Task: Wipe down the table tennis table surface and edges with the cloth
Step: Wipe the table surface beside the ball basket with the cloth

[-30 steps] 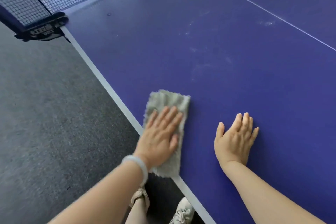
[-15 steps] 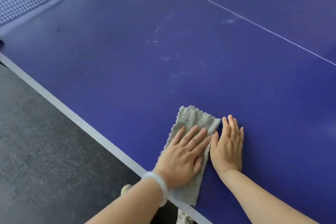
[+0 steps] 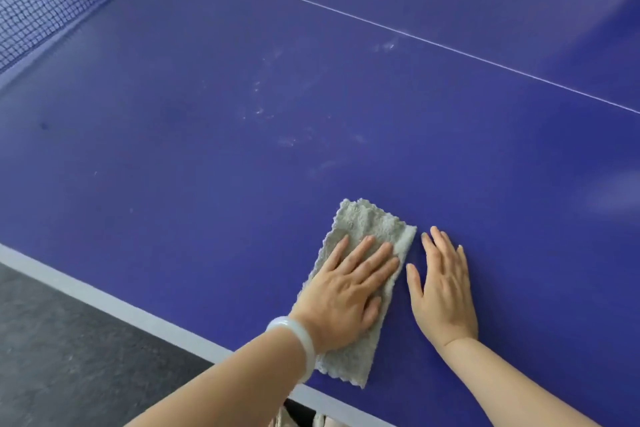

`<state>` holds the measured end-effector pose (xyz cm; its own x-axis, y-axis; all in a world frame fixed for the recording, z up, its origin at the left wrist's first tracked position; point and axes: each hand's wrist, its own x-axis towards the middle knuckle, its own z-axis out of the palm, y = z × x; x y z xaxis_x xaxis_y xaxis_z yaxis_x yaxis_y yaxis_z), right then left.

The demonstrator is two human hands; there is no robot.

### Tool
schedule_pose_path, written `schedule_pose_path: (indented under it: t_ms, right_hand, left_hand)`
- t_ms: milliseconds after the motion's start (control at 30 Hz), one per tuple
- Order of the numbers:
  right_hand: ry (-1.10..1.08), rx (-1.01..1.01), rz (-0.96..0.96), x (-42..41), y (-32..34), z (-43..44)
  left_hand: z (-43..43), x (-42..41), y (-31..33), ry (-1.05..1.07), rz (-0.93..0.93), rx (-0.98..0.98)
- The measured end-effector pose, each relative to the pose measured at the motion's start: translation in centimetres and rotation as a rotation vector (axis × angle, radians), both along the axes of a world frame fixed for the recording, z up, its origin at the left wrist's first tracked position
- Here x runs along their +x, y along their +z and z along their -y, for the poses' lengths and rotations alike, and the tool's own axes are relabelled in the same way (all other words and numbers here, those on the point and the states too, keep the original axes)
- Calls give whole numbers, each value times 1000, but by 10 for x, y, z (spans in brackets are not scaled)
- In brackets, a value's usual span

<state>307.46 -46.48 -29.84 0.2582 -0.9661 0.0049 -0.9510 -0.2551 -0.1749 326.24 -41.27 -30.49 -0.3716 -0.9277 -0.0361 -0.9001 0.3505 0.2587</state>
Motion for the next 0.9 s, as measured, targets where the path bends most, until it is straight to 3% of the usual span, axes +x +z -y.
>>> schedule_pose_path:
  t_ms: [67, 233, 500, 667, 900]
  right_hand:
    - [3, 3, 7, -2, -1, 0]
    - [4, 13, 6, -3, -2, -1]
    - [-59, 32, 85, 2, 12, 7]
    - [-135, 3, 30, 30, 23, 69]
    - [-482, 110, -19, 85, 3, 160]
  left_hand:
    - [26, 32, 0, -14, 14, 3]
    - [78, 112, 4, 321, 68, 4]
    - [81, 118, 0, 295, 31, 4]
    - [80, 116, 4, 284, 29, 41]
    - [80, 118, 8, 288, 11, 60]
